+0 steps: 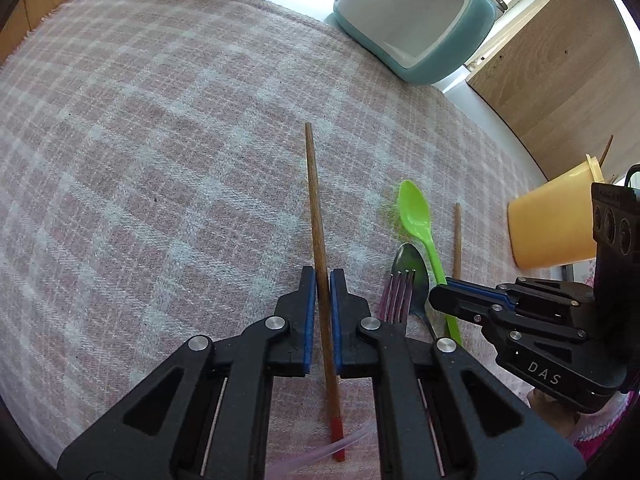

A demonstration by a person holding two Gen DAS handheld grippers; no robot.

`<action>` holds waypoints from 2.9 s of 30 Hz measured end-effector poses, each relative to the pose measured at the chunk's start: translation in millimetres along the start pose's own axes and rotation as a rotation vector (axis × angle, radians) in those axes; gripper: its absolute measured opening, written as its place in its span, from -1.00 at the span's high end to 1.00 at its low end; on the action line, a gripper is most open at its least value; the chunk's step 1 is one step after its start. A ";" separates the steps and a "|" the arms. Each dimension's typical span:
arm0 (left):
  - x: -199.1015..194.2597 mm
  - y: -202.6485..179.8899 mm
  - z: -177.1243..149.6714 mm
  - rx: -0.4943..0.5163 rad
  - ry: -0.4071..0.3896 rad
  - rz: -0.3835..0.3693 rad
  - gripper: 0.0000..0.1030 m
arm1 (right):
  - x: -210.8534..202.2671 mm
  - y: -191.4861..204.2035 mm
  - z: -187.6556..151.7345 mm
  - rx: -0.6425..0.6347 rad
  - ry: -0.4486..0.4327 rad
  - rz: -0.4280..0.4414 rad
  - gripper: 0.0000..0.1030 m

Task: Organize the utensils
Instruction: 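Close the left tool on a red-tipped chopstick while the right tool grasps the green spoon, then carry the left tool's chopstick to the yellow container while the right tool carries the green spoon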

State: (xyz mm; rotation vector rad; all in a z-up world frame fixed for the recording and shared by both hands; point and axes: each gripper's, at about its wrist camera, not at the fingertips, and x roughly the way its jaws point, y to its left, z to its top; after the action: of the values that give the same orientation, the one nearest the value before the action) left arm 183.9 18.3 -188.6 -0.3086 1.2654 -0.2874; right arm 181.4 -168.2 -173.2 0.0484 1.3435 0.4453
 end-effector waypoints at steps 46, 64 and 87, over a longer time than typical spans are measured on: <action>-125.2 -148.1 13.0 0.135 -0.304 -0.171 0.93 | -170.1 -49.1 -9.2 -0.066 -0.341 -0.008 0.92; -131.2 -231.7 45.3 0.195 -0.345 -0.245 0.93 | -220.0 -117.2 -0.8 -0.009 -0.448 -0.055 0.92; -73.3 -286.5 81.7 0.234 -0.295 -0.208 0.93 | -209.9 -164.8 10.4 0.052 -0.449 -0.095 0.92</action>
State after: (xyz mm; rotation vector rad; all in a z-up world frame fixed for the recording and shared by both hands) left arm 230.2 -213.0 7.5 -0.2706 0.9000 -0.5437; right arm 205.3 -387.7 -23.0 0.1200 0.9105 0.2958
